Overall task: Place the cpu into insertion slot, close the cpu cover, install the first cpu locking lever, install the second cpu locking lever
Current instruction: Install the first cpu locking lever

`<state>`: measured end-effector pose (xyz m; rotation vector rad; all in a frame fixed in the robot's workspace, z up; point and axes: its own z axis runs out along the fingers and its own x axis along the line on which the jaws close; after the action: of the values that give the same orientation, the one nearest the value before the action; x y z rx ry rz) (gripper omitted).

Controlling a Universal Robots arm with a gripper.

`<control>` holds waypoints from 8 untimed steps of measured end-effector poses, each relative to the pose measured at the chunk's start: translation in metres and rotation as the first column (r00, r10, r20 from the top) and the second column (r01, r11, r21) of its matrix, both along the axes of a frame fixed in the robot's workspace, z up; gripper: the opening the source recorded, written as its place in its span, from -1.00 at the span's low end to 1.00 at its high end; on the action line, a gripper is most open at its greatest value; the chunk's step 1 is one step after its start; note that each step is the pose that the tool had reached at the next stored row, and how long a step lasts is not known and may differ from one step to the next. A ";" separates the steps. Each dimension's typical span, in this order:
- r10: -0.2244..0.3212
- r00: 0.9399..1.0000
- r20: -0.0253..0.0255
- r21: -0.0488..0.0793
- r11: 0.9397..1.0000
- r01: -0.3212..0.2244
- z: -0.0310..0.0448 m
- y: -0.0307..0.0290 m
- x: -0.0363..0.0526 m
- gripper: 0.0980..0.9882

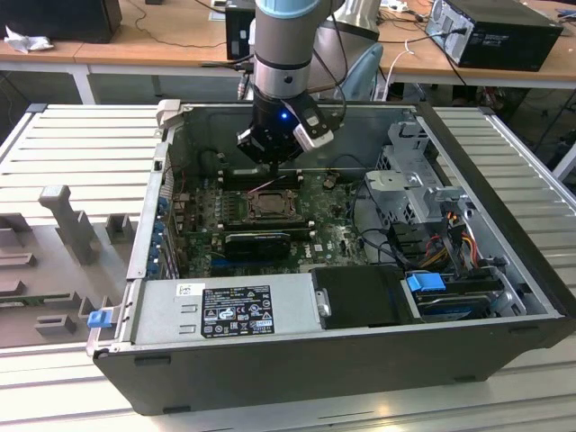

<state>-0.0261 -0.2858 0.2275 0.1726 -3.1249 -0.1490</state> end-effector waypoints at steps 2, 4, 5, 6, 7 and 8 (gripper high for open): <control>-0.001 1.000 0.000 0.000 1.000 0.001 -0.0028 0.0000 0.0042 -0.98; -0.006 1.000 0.000 0.000 1.000 0.006 -0.0060 0.0000 0.0076 -0.98; -0.008 1.000 0.000 0.000 1.000 0.008 -0.0075 0.0001 0.0078 -0.98; -0.009 1.000 0.000 0.000 1.000 0.009 -0.0087 0.0000 0.0078 -0.98; -0.009 1.000 0.000 0.000 1.000 0.009 -0.0103 0.0000 0.0079 -0.98; -0.010 1.000 0.000 0.000 1.000 0.010 -0.0117 0.0000 0.0079 -0.98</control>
<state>-0.0182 -0.2857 0.2158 0.1575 -3.1265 -0.1490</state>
